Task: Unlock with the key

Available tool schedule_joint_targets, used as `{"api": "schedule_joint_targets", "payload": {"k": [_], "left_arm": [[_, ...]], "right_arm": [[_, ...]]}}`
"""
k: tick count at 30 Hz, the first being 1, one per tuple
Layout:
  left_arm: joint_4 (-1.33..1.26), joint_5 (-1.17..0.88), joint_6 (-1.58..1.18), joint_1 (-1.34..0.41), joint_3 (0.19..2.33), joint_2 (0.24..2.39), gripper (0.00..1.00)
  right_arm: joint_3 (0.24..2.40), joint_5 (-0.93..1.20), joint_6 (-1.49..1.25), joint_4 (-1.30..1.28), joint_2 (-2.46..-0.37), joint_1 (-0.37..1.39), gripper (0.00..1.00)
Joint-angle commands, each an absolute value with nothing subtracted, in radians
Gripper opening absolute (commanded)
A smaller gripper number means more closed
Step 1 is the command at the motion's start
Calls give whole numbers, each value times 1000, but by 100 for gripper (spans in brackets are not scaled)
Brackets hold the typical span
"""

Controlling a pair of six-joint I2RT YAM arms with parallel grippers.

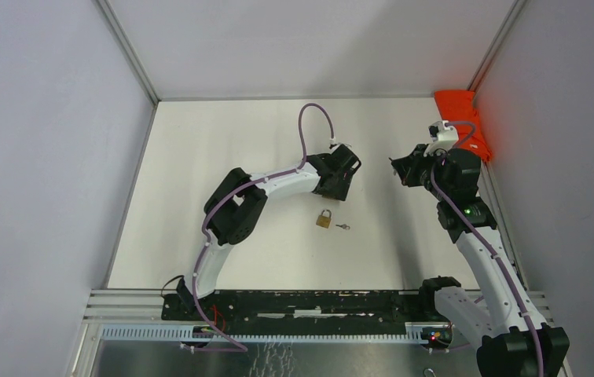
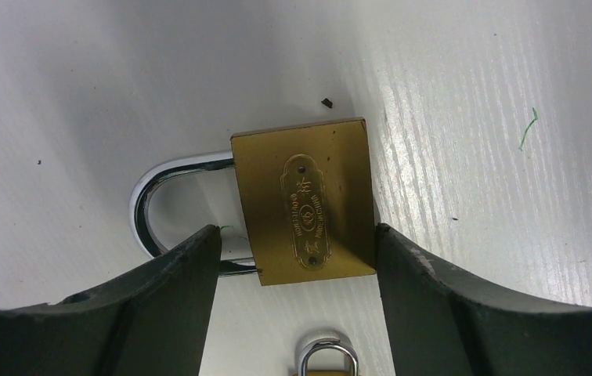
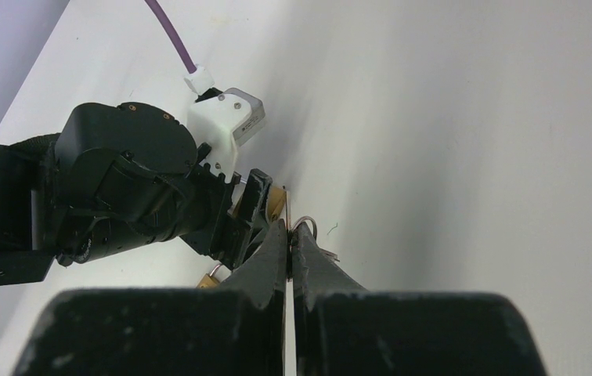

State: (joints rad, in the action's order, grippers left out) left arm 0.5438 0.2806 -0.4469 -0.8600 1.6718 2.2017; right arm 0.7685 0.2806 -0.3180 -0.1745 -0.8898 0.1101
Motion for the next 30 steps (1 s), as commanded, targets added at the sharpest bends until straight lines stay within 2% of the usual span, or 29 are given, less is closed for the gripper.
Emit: {"api": "schedule_joint_targets", "payload": {"k": [1, 7, 13, 16, 22, 30], "left_arm": [[634, 298, -405, -860, 1649, 2246, 75], [623, 262, -388, -860, 1661, 2275, 67], [605, 196, -388, -859, 1649, 2273, 32], [600, 187, -392, -858, 1638, 2267, 3], [549, 182, -354, -845, 1569, 2154, 2], [308, 19, -257, -736, 1336, 1915, 2]], "right_arm": [[767, 288, -330, -128, -875, 106, 0], [773, 288, -329, -132, -873, 105, 0], [769, 293, -333, -122, -879, 106, 0], [763, 297, -335, -116, -887, 105, 0], [734, 361, -348, -92, -917, 105, 0], [632, 449, -389, -7, -968, 106, 0]]}}
